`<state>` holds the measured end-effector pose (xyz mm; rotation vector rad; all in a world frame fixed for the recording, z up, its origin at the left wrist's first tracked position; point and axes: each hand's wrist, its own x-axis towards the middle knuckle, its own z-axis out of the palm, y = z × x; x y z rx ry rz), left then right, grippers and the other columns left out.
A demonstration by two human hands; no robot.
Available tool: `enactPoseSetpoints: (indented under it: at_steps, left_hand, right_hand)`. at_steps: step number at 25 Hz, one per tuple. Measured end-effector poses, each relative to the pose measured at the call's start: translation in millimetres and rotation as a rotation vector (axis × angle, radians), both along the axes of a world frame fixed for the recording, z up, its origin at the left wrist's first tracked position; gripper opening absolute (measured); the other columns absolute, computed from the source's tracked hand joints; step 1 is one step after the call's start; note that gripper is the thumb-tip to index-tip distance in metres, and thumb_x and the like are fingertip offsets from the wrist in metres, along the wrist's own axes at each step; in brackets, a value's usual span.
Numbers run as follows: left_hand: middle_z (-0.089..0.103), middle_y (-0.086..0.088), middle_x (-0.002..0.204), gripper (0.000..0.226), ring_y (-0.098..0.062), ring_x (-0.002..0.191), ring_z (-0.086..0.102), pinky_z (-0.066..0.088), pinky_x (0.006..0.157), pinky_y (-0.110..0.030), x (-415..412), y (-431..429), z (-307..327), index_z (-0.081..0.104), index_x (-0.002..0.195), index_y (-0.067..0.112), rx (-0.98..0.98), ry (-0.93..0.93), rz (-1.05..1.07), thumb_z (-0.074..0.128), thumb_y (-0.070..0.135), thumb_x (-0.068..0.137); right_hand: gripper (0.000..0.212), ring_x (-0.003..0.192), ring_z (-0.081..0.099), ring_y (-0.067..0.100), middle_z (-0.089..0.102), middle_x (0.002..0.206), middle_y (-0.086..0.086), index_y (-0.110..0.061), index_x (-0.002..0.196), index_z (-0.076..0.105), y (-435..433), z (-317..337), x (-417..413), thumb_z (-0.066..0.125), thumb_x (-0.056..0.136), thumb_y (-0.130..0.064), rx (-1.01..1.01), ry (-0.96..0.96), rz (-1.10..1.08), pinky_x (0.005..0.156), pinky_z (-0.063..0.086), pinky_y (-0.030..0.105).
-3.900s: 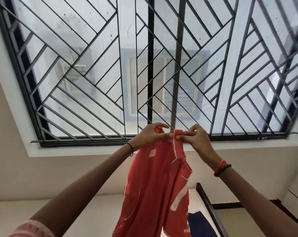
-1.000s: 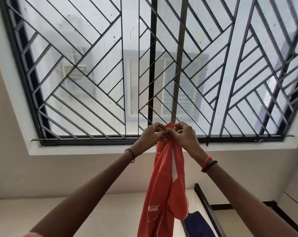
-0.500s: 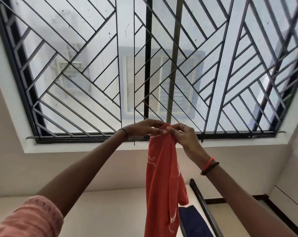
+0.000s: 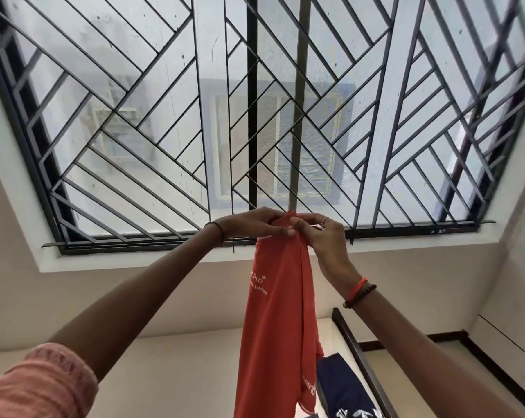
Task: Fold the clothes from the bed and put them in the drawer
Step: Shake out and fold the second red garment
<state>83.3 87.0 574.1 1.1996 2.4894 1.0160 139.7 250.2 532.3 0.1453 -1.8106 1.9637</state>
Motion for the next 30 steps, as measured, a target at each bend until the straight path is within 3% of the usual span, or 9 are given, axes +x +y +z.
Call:
enactPoseSetpoints:
  at_steps: [3, 7, 10, 14, 18, 23, 25, 27, 30]
  left_hand:
    - [0.052, -0.004, 0.078, 0.054, -0.012, 0.071, 0.047, 0.038, 0.064, -0.034, 3, -3, 7, 0.063, 0.101, 0.002, -0.007, 0.107, -0.001, 0.060, 0.052, 0.081]
    - [0.052, -0.002, 0.077, 0.027, -0.009, 0.071, 0.048, 0.040, 0.063, -0.028, 3, -9, 20, 0.062, 0.095, 0.006, 0.029, 0.123, -0.043, 0.064, 0.032, 0.087]
    - [0.056, -0.003, 0.080, 0.031, -0.011, 0.074, 0.052, 0.044, 0.064, -0.029, 1, -14, 32, 0.061, 0.098, 0.001, 0.098, 0.134, -0.009, 0.066, 0.030, 0.087]
    - [0.058, -0.013, 0.080, 0.049, -0.015, 0.075, 0.053, 0.045, 0.063, -0.037, -10, -18, 52, 0.061, 0.101, 0.000, 0.177, 0.225, 0.127, 0.068, 0.045, 0.082]
    - [0.053, 0.005, 0.064, 0.029, -0.003, 0.058, 0.045, 0.038, 0.055, -0.022, -19, -16, 66, 0.063, 0.089, 0.014, 0.224, 0.385, 0.337, 0.069, 0.043, 0.083]
    - [0.055, 0.003, 0.071, 0.029, -0.007, 0.062, 0.046, 0.036, 0.056, -0.023, -26, -14, 74, 0.066, 0.096, 0.012, 0.261, 0.478, 0.439, 0.067, 0.039, 0.085]
    - [0.051, 0.002, 0.070, 0.032, -0.007, 0.062, 0.043, 0.034, 0.055, -0.024, -27, -17, 77, 0.066, 0.095, 0.008, 0.277, 0.441, 0.450, 0.068, 0.037, 0.085]
    - [0.049, 0.002, 0.069, 0.033, -0.007, 0.063, 0.043, 0.035, 0.054, -0.021, -25, -20, 82, 0.064, 0.093, 0.004, 0.278, 0.383, 0.414, 0.069, 0.035, 0.085]
    - [0.053, -0.002, 0.075, 0.031, -0.009, 0.068, 0.050, 0.041, 0.059, -0.019, -22, -19, 86, 0.063, 0.099, 0.000, 0.249, 0.280, 0.330, 0.066, 0.029, 0.088]
  right_hand:
    - [0.016, 0.073, 0.066, 0.016, 0.071, 0.080, 0.007, -0.012, 0.090, 0.072, 0, 1, 3, 0.077, 0.077, -0.020, 0.041, 0.025, 0.018, 0.066, 0.055, 0.027]
    - [0.028, 0.087, 0.067, 0.022, 0.072, 0.092, 0.008, -0.017, 0.102, 0.069, 20, -1, 4, 0.070, 0.081, -0.036, 0.104, 0.018, 0.228, 0.081, 0.053, 0.039]
    - [0.017, 0.078, 0.062, 0.013, 0.069, 0.085, 0.004, -0.010, 0.101, 0.068, 39, -12, 7, 0.066, 0.087, -0.019, 0.276, 0.006, 0.311, 0.073, 0.050, 0.027]
    - [0.029, 0.089, 0.069, 0.011, 0.073, 0.102, 0.005, -0.009, 0.112, 0.067, 60, -30, 13, 0.069, 0.083, -0.007, 0.343, -0.076, 0.380, 0.074, 0.055, 0.020]
    - [0.039, 0.082, 0.066, 0.016, 0.070, 0.098, 0.010, 0.001, 0.118, 0.060, 74, -55, 0, 0.072, 0.081, -0.004, 0.514, -0.155, 0.276, 0.071, 0.055, 0.023]
    - [0.077, 0.087, 0.062, 0.017, 0.045, 0.125, -0.004, -0.039, 0.145, 0.030, 92, -86, 3, 0.059, 0.085, 0.000, 0.945, 0.150, -0.066, 0.075, 0.053, 0.026]
    - [0.069, 0.084, 0.063, 0.020, 0.038, 0.135, 0.001, -0.037, 0.141, 0.039, 99, -95, 8, 0.056, 0.087, 0.003, 1.219, 0.261, -0.176, 0.067, 0.058, 0.034]
    - [0.046, 0.080, 0.066, 0.024, 0.050, 0.125, 0.006, -0.019, 0.123, 0.057, 103, -101, 8, 0.057, 0.084, 0.005, 1.431, 0.331, -0.178, 0.063, 0.058, 0.035]
    - [0.018, 0.085, 0.065, 0.021, 0.057, 0.110, 0.000, -0.012, 0.106, 0.063, 106, -105, 2, 0.050, 0.093, -0.010, 1.556, 0.123, -0.165, 0.071, 0.055, 0.037]
